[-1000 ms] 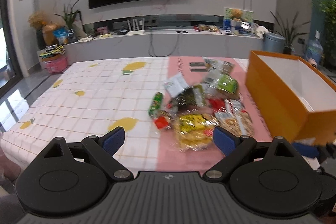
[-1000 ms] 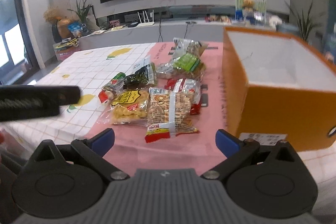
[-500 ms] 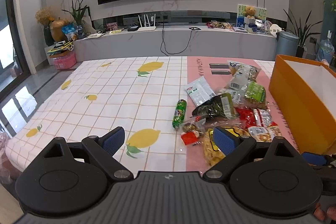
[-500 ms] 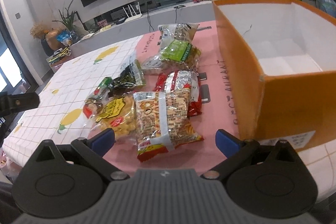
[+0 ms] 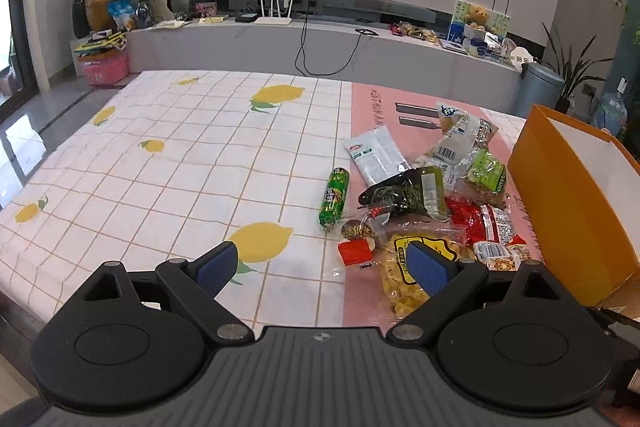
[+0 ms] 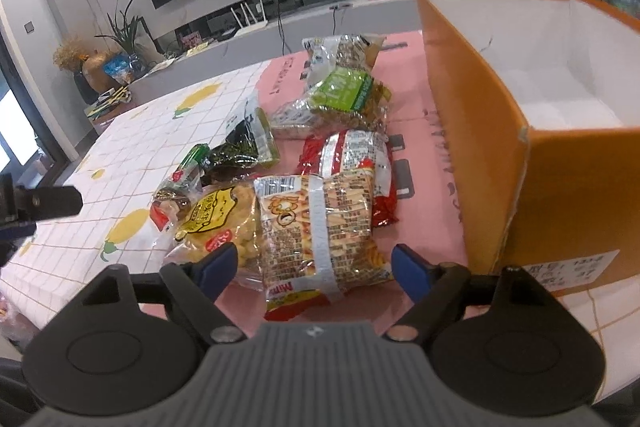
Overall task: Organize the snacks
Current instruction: 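Reach the right gripper to the peanut bag and close on it, then lift the peanut bag with the right gripper while the left gripper grasps the yellow bun bag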
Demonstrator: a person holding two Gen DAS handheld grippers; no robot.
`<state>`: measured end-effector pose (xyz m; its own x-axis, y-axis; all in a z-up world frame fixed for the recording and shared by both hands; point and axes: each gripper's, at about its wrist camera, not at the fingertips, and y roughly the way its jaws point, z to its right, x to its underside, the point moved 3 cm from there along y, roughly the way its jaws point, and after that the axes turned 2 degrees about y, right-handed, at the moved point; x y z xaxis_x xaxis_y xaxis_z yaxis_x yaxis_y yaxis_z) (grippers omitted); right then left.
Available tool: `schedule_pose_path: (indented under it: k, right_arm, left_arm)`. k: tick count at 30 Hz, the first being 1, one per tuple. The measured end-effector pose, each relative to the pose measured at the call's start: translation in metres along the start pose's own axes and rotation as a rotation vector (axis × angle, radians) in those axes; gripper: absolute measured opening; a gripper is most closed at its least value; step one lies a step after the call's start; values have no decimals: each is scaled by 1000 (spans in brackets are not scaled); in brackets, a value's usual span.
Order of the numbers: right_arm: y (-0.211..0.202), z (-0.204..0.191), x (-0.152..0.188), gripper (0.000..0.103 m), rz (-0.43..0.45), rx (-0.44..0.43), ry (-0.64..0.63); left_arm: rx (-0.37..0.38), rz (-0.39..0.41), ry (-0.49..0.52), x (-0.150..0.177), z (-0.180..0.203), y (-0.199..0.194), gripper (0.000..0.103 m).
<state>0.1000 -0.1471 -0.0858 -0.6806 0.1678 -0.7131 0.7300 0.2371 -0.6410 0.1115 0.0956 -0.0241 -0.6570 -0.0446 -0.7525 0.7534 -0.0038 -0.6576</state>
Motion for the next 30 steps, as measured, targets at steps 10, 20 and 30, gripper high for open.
schedule_pose_path:
  k: [10, 20, 30]
  right_arm:
    - [3, -29, 6, 73, 55, 104, -268]
    - [37, -15, 8, 85, -20, 148, -149]
    - [29, -14, 5, 53, -2, 171, -177]
  left_arm:
    - [-1, -9, 11, 4, 5, -1, 103]
    - [-21, -8, 71, 9, 17, 2, 103]
    - [-33, -16, 90, 14, 19, 5, 103]
